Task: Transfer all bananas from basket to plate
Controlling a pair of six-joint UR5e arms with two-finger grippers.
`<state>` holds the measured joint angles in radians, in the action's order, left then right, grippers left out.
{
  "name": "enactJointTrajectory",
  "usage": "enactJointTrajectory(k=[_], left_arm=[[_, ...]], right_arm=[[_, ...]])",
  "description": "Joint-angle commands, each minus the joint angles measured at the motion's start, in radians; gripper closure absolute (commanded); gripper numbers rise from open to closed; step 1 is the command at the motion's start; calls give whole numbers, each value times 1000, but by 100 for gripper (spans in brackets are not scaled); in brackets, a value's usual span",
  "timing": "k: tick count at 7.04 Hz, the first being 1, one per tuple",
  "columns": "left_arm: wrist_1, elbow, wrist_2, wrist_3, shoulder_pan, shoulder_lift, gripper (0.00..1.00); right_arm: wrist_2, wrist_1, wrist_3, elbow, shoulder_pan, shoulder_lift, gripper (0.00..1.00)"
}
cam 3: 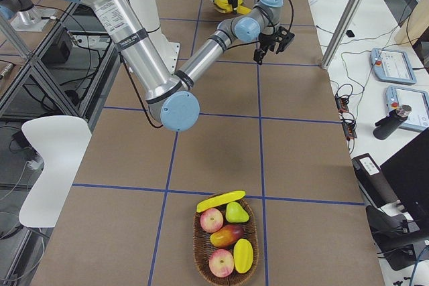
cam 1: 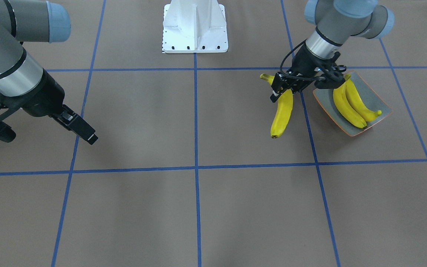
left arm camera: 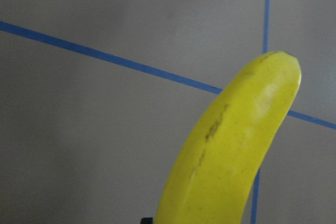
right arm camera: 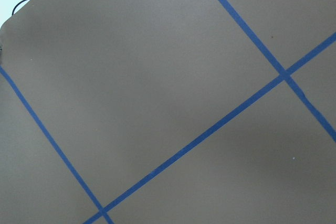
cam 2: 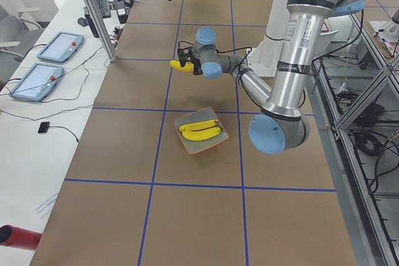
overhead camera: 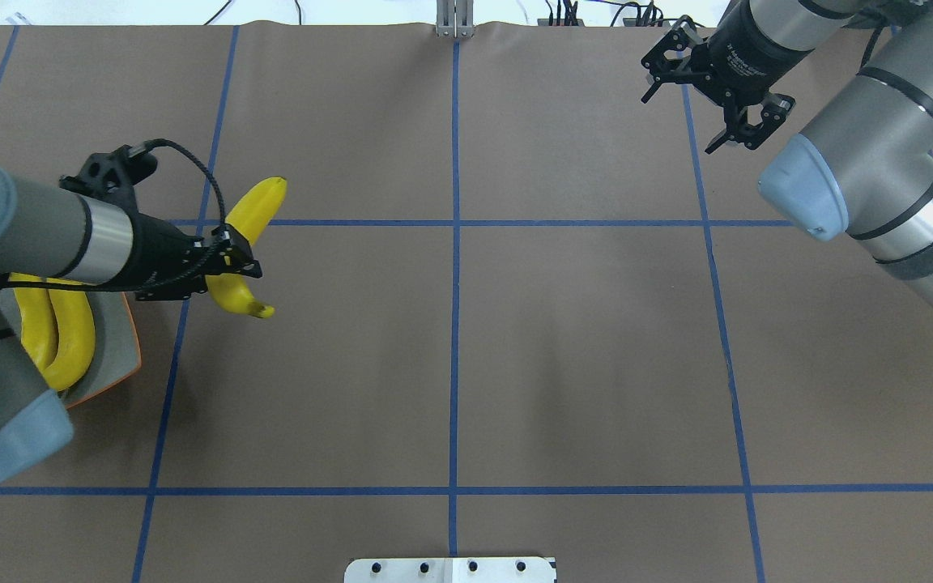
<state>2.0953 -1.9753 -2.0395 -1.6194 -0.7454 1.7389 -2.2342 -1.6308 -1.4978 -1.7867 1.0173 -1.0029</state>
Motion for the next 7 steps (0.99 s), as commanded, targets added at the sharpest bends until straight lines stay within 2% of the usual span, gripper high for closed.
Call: enactJointTrajectory(k=[1, 4, 6, 7], left_arm=[[-1, -23, -126, -131, -110, -126, 100], [0, -10, -111, -220, -117, -214, 100], [3, 9, 3, -333, -105, -208, 100], [2, 16, 7, -335, -106, -214, 100]], right_arm=[[30, 2, 45, 19, -2, -8, 0], [41, 3, 45, 24, -9, -6, 0], [61, 6, 45, 33, -20, -8, 0], [64, 6, 45, 35, -20, -8, 0]])
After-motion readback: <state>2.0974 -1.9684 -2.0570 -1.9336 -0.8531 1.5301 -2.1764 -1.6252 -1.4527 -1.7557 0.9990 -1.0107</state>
